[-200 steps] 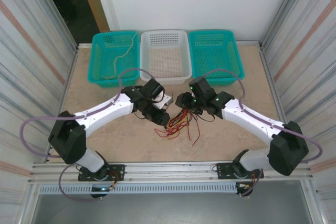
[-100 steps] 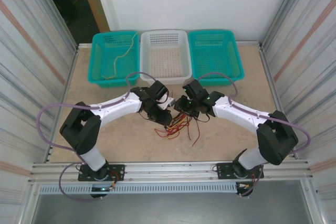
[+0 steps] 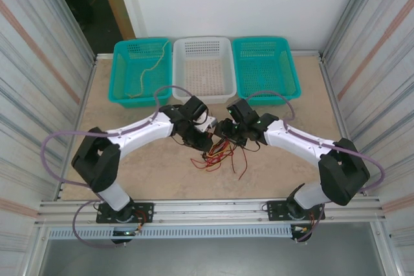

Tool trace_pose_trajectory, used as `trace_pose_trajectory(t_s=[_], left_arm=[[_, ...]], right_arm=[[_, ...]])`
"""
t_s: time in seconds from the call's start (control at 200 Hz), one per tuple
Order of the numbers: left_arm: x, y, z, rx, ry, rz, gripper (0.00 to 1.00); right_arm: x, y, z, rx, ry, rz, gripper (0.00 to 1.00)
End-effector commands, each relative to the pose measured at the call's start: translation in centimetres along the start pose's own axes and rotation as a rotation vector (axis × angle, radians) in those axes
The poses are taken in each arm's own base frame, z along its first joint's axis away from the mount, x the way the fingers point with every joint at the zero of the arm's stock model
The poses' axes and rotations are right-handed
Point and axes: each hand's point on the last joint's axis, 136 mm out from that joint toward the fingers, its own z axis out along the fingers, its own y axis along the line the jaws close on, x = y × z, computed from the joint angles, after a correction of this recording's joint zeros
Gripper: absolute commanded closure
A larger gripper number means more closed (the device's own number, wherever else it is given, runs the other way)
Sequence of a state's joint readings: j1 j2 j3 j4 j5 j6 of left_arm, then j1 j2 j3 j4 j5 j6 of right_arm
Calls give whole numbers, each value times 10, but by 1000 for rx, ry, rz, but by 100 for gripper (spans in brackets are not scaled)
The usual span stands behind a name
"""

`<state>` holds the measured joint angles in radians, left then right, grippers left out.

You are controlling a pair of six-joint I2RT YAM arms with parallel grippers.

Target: Untangle the cables

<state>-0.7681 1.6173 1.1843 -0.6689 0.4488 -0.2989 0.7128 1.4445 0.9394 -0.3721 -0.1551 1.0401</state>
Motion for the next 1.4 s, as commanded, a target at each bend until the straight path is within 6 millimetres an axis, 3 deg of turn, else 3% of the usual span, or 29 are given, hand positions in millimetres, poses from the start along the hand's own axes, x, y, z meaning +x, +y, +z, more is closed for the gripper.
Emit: trace_pose_trajectory(t_s=[0.0, 0.1, 0.2, 0.561, 0.937, 1.092, 1.283, 1.398], left_arm=[[-8, -26, -47, 12, -92, 95, 100], [-14, -34, -65, 14, -153, 124, 100], [-22, -46, -85, 31, -214, 150, 100], [-47, -79, -147, 166, -399, 189, 100], [-61, -95, -196, 393, -500, 212, 100], [-62, -91, -205, 426, -516, 204, 100], [-67, -77, -205, 440, -558, 154, 100], [-74, -78, -216, 499, -659, 131, 100]], right_arm=[[-5, 9, -8, -49, -20, 12, 48], [-8, 17, -12, -80, -34, 2, 49], [-7, 11, -10, -50, -28, -1, 49], [3, -48, 13, 122, 19, 55, 51], [4, -78, 13, 181, 42, 115, 51], [-9, -63, -21, 135, -42, 79, 49], [-33, -30, -103, 15, -247, -20, 42], [-44, -17, -155, -98, -393, -36, 35]])
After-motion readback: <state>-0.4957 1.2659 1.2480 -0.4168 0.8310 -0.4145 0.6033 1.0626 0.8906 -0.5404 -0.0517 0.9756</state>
